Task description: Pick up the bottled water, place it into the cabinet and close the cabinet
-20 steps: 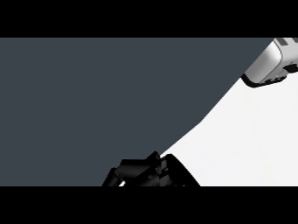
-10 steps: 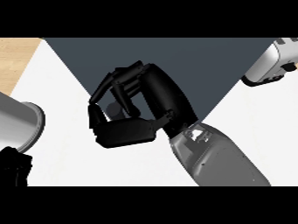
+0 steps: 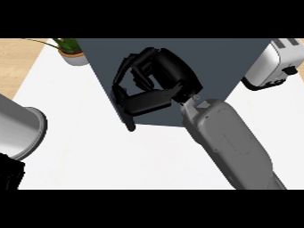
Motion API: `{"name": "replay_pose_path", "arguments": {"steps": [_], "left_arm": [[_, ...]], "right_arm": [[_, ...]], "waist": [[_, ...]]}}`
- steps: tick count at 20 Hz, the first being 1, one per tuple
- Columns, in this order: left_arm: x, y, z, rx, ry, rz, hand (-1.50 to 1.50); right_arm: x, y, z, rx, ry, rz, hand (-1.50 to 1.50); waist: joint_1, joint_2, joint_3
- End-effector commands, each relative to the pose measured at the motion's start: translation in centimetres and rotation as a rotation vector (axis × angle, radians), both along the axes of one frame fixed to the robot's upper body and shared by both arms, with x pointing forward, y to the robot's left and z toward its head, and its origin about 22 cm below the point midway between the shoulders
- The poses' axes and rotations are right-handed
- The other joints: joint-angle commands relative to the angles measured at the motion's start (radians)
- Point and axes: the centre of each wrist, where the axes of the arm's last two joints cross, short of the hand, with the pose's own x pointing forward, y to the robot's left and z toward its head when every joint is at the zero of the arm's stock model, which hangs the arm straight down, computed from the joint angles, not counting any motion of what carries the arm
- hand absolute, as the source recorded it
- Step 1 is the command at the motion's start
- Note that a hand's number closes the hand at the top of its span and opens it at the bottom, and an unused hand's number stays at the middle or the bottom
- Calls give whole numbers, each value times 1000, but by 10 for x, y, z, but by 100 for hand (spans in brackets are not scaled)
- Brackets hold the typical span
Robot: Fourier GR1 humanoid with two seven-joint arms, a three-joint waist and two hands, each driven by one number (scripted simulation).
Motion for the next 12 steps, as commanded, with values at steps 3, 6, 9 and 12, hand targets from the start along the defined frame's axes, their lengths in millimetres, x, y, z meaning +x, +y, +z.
{"name": "replay_pose_path", "arguments": {"steps": [3, 6, 9, 12], "left_arm": [[6, 5, 10, 2, 1, -28, 150], [15, 5, 13, 11, -27, -20, 150], [14, -1, 14, 7, -27, -38, 150], [18, -6, 14, 0, -25, -39, 150]], "right_arm": [[47, -47, -13, -28, 24, -182, 150], [54, -67, -13, -33, 27, -188, 150], [54, -60, -12, -19, 15, -189, 150], [52, -59, -23, -26, 14, -173, 150]], "waist": [[0, 47, 2], [-1, 57, 2], [8, 52, 2], [4, 55, 1]]}}
